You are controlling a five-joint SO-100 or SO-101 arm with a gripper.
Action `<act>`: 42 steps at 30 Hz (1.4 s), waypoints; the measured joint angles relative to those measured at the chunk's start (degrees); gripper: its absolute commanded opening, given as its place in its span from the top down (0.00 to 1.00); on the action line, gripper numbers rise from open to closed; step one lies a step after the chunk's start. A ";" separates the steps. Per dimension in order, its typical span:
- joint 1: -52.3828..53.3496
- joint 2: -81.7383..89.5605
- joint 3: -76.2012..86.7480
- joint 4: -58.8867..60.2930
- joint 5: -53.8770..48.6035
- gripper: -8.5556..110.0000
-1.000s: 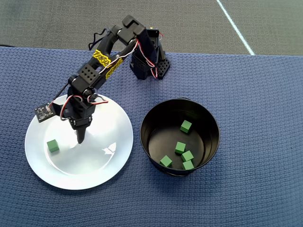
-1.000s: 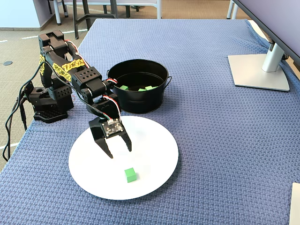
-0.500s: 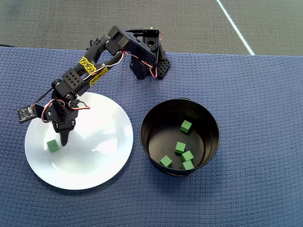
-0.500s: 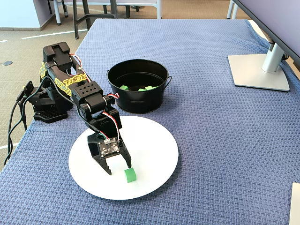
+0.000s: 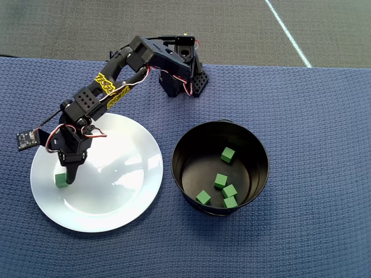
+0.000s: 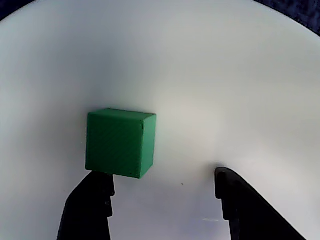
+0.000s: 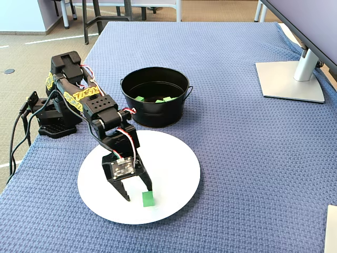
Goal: Pick up the green cubes from the white plate and place them in the black recipient
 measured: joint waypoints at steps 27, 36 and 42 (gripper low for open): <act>-2.72 0.62 1.23 -5.27 5.27 0.78; -1.58 0.62 1.23 -6.77 8.35 0.79; 0.00 0.62 1.23 -7.73 11.07 0.79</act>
